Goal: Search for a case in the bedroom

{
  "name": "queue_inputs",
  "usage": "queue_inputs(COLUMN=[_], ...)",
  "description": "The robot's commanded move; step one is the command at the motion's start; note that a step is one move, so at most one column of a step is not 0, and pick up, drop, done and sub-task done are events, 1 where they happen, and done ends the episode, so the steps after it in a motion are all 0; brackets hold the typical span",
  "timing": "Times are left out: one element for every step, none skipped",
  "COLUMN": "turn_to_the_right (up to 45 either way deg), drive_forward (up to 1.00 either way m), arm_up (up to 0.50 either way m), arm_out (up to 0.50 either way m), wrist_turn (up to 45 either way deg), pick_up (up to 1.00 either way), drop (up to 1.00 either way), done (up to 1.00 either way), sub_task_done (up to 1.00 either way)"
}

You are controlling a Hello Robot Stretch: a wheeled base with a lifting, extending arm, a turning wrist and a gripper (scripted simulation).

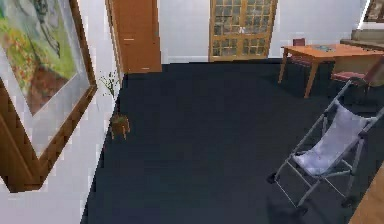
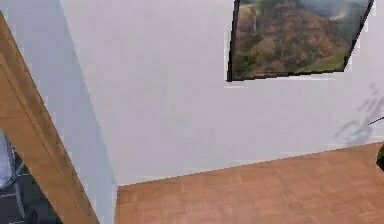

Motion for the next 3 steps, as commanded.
queue_inputs(turn_to_the_right=[-9.0, 0.0, 0.0], drive_forward=[0.00, 1.00, 1.00], arm_up=[0.00, 0.00, 0.00], arm_out=[0.00, 0.00, 0.00], wrist_turn=[0.0, 0.0, 0.0], pick_up=[0.00, 0.00, 0.00], drop=[0.00, 0.00, 0.00], done=[0.00, 0.00, 0.00], sub_task_done=[0.00, 0.00, 0.00])
